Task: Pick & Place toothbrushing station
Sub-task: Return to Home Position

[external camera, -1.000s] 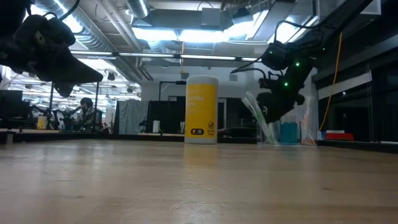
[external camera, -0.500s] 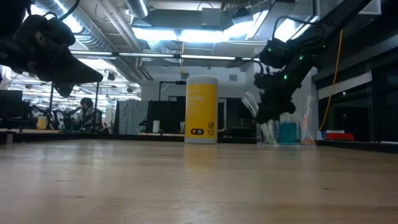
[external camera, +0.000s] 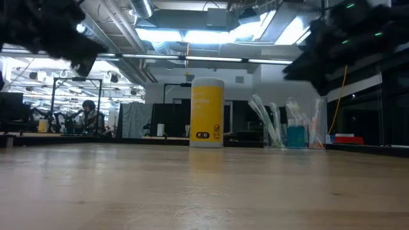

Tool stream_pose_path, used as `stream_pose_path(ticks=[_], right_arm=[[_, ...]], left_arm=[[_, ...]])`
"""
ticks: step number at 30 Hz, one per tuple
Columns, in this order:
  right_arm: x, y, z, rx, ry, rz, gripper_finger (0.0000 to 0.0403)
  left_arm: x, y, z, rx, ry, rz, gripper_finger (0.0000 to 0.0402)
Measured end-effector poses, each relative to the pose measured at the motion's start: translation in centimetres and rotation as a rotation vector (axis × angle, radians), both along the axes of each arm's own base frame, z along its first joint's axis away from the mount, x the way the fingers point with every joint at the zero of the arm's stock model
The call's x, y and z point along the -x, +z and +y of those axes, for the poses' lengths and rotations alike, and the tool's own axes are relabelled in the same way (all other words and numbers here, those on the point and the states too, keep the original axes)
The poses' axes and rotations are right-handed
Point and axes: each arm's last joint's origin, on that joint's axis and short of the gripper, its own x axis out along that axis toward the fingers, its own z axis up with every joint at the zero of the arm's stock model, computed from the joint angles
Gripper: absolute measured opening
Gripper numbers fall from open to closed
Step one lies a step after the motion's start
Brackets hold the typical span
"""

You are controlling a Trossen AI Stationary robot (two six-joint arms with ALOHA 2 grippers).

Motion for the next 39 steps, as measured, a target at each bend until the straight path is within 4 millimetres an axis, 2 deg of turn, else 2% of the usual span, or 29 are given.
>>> stream_pose_path(ticks=[4, 8, 12, 22, 27, 30, 32, 39], right_arm=[[2.2, 1.0, 2.2, 0.049, -0.017, -0.147, 0.0092], [3.6, 2.7, 3.3, 0.14, -0.042, -0.265, 0.0091], [4.6, 3.5, 3.9, 0.185, -0.071, -0.333, 0.0091], [5.1, 4.1, 4.4, 0.213, -0.08, -0.384, 0.0091], [5.2, 4.4, 4.7, 0.214, -0.058, -0.414, 0.0091], [5.3, 4.4, 5.0, 0.228, -0.03, -0.421, 0.0091], [5.4, 4.6, 5.1, 0.236, -0.017, -0.431, 0.0091], [6.4, 5.0, 5.4, 0.335, 0.018, -0.46, 0.0091]], left_arm=[[0.0, 1.4, 0.9, -0.023, -0.038, -0.13, 0.0003], [0.7, 1.4, 1.7, -0.034, -0.044, -0.152, 0.0003], [1.7, 1.0, 1.9, -0.04, -0.021, -0.155, 0.0003], [3.3, 0.4, 2.0, -0.141, 0.046, -0.127, 0.0003], [3.2, -0.1, 2.1, -0.178, 0.061, -0.122, 0.0003], [2.7, -1.3, 2.1, -0.171, 0.058, -0.138, 0.0003], [2.4, -1.4, 2.1, -0.156, 0.067, -0.187, 0.0003], [2.3, -1.7, 2.1, -0.067, 0.092, -0.186, 0.0003]])
